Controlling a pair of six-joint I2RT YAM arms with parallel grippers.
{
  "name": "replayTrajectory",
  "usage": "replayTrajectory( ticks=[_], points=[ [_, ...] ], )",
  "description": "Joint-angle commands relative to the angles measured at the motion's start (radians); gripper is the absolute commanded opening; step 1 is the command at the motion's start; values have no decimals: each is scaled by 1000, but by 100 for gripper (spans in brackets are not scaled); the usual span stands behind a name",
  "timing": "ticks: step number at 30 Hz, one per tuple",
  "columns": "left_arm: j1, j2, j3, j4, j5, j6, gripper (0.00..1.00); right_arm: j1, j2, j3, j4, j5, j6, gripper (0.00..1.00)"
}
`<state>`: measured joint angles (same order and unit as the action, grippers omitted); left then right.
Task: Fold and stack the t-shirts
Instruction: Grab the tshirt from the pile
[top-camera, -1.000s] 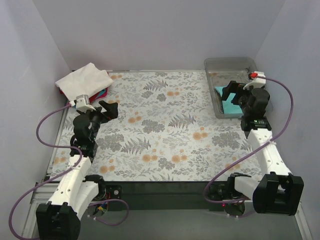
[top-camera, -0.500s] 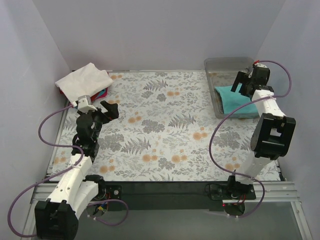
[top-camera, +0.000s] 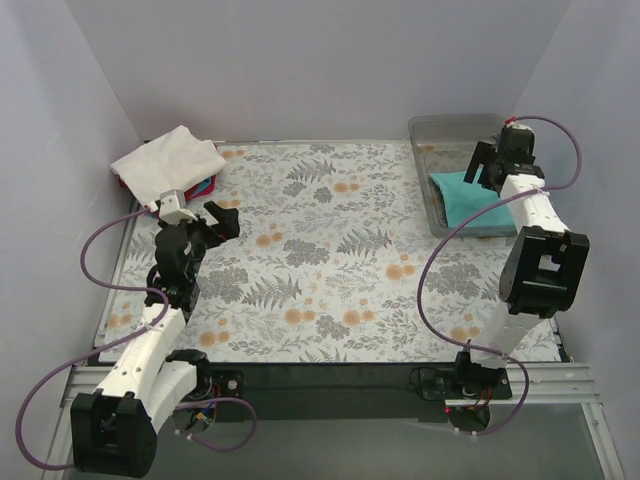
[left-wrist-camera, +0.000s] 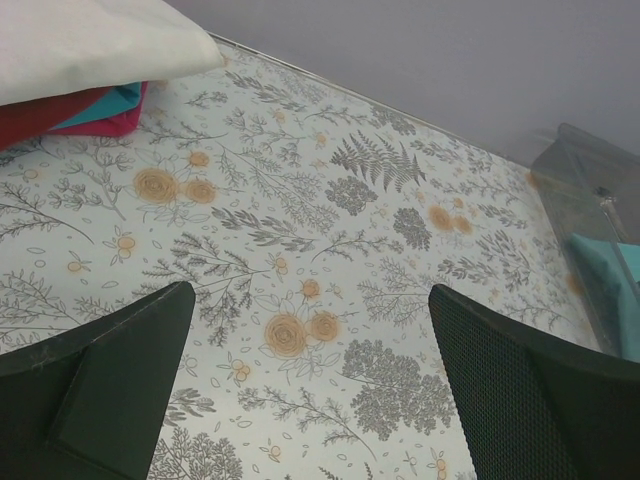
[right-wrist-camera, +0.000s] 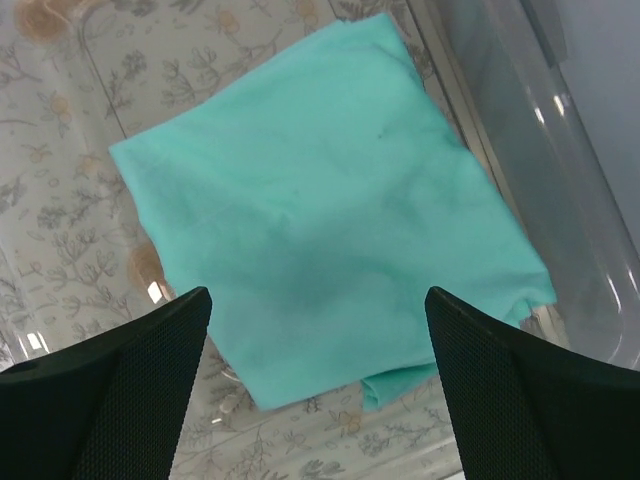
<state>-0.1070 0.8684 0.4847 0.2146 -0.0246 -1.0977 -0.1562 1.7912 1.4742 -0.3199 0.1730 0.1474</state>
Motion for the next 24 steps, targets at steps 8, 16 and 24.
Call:
replayTrajectory(
  ticks=[8, 16, 24],
  points=[
    [-2, 27, 9, 40, 75, -5, 98, 118, -78, -177, 110, 189, -14, 81],
    [-2, 35, 9, 42, 60, 4, 98, 101, 71, -103, 114, 123, 10, 81],
    [-2, 47, 12, 43, 46, 10, 98, 41, 125, -92, 140, 44, 17, 80]
  ],
)
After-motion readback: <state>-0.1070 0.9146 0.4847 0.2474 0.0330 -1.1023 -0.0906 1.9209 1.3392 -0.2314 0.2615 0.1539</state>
